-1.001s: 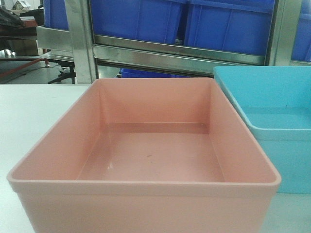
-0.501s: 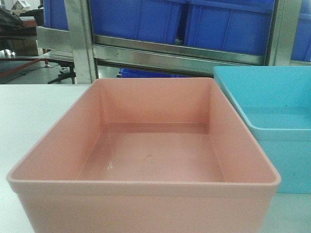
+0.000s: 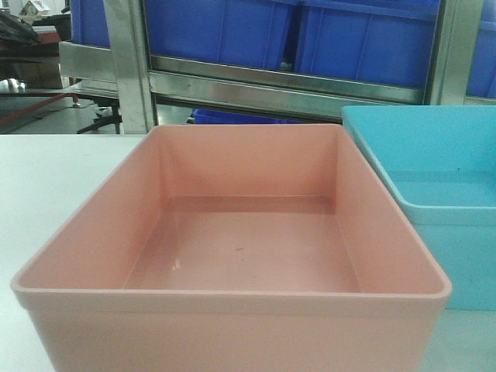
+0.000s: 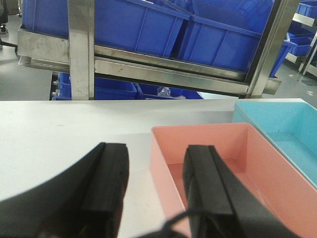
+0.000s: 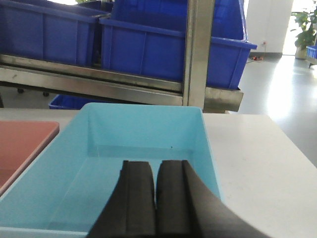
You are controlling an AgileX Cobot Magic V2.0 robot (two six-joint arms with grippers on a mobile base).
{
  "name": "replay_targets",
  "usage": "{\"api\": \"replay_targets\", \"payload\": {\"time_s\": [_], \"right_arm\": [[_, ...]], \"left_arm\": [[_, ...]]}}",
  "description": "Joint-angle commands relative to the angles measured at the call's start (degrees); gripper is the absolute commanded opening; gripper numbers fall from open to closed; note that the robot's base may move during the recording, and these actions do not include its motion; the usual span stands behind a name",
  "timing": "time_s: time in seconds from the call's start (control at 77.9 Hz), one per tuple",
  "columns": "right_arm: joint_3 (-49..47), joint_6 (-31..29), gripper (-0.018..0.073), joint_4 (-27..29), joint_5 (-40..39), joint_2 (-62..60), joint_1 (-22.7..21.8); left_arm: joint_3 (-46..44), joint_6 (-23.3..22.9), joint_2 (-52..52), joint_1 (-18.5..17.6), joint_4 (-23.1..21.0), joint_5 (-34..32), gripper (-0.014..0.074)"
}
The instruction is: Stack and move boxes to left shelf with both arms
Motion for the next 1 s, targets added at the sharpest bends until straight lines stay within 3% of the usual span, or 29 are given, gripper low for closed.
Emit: {"api": "replay_targets", "payload": {"time_s": [0.0,0.526,0.59,0.77,0.988], "right_arm": [[-5.72,-0.77,0.0049,-0.07,0.66,4.45,-0.06],[-30.68,0.54,0.0064,3.48,23.46,43.36,-0.06],[-35.04,0.42,0.0133,3.48,25.46,48.69,-0.13],[-45.38,-0.86,0.0485,3.48,28.69,61.10,-2.60],[-61.86,-5.20,0.0508,3.48,36.90,78.80,-10.74]], "left_arm": [[-1.68,0.19,0.47,0.11,-0.97,-4.32,0.0196],[-1.68,0.19,0.47,0.11,-0.97,-4.07,0.0196],[-1.68,0.19,0.47,0.11,-0.97,-3.96,0.0196],[-1.68,0.19,0.47,0.11,-0.97,-3.71,0.0196],[-1.68,0.19,0.47,0.11,-0.97,-3.71,0.0196]]}}
